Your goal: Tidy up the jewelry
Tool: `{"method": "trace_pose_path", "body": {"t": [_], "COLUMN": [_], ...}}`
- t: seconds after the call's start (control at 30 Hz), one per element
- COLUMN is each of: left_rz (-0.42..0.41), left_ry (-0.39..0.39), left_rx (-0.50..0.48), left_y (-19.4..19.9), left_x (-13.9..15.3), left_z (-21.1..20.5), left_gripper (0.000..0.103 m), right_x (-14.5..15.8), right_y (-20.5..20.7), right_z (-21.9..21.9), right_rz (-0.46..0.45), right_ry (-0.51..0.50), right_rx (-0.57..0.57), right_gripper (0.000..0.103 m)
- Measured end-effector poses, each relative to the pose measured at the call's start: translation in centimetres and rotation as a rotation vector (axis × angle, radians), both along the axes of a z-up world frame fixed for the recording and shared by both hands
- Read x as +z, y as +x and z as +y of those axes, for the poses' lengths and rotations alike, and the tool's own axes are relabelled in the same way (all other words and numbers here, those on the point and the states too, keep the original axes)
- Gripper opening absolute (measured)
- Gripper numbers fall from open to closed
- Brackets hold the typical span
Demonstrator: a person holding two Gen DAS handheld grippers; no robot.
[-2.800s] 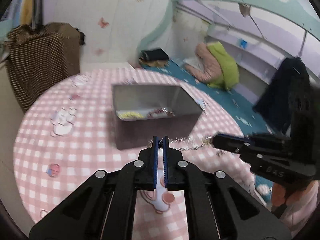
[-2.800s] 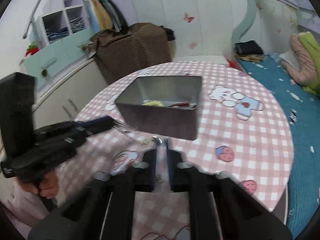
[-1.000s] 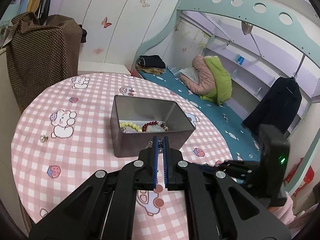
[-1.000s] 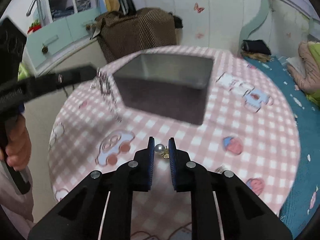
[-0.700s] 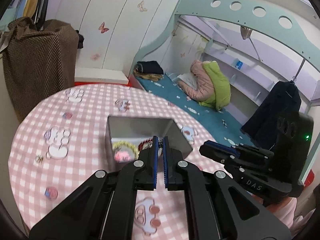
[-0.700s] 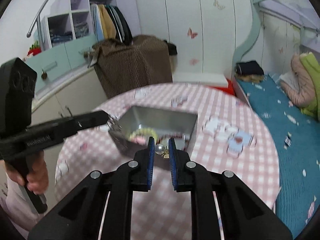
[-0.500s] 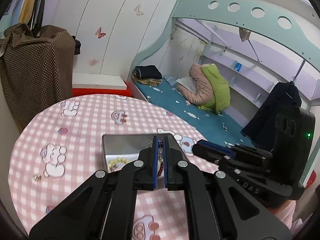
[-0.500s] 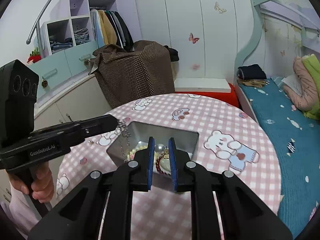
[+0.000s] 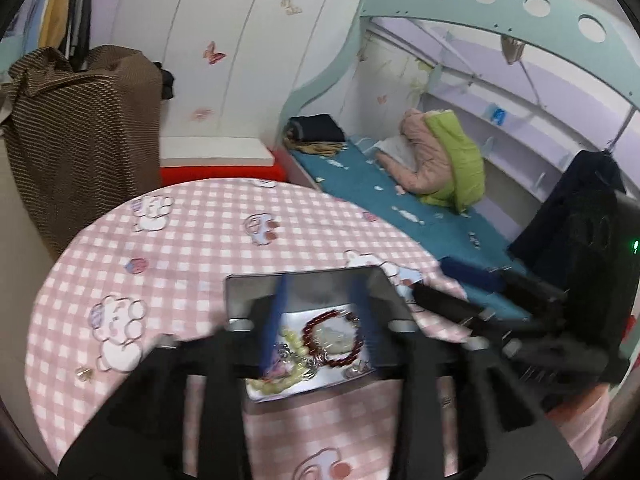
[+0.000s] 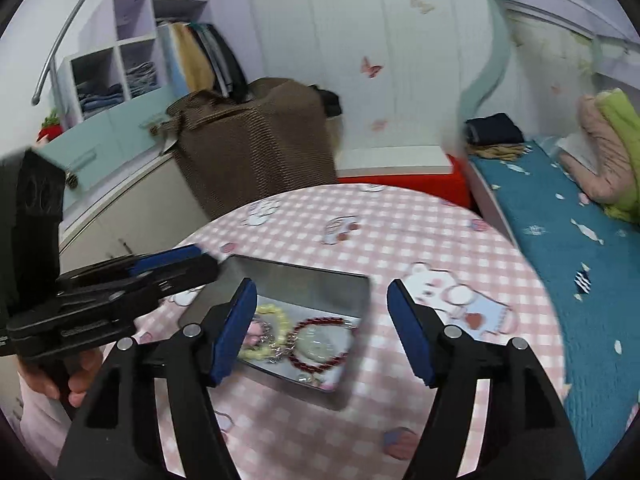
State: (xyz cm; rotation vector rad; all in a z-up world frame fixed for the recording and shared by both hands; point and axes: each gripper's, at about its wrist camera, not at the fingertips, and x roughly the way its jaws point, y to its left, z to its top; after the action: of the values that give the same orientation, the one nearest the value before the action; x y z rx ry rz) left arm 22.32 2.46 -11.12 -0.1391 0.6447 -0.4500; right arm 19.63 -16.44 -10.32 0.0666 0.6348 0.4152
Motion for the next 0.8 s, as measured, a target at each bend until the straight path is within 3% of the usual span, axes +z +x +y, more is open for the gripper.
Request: {"method": "trace_pose_path", "body": {"t": [0.07,0.23,0.37,0.43,0.57,0.63,0.7,0.8], "left_rz": [-0.007,0.031,0.077,0.097,0.107,0.109,0.103,0.079], "left_ry": [0.054,0.130,0.162,0.158,0.162,0.166,0.208,0.199], "left_rx": [0.030,0.098,0.132,0.137,0.144,0.143,0.170,0.186], "left_y": [-0.8,-3.6,-5.5,-6.5,-7.2,-7.2,-7.3,-8.2], "left_x": [-0.4,-2.6,-4.9,-6.0,-7.0,-7.4,-7.7,-7.7], "left_z": [1.0,4.1,5.8,6.5,6.9,6.8,6.8,7.3], "left_gripper": [0.061,0.076,0.078,0.078,0.078,0.078,0.078,0.078], "right_x": [0.1,-1.8,-4.9,-6.1,-8.3,-9.0,-9.2,-9.2], "right_y": [-0.9,-3.5,-6.0,-6.7,-7.3,-7.5,-8.0,-8.0], "right_z": [-1.6,-4.1,-3.7,-3.0,-2.0,-1.9,-1.8,-2.3], "right_rz": [-0.009,0.030,0.101,0.124,0.162,0.155,0.138,0.139], "right_ry": [-0.027,-0.115,-0.148,-0.159,-0.165,-0.159,-0.171,-0.141], "right_rx": [-0.043,-0.107,-0.092,-0.076,-0.075,-0.099,-0.115,-0.127], "right_gripper": [0.069,0.072,0.071,0.059,0.044,0.024,0.014,0.013]}}
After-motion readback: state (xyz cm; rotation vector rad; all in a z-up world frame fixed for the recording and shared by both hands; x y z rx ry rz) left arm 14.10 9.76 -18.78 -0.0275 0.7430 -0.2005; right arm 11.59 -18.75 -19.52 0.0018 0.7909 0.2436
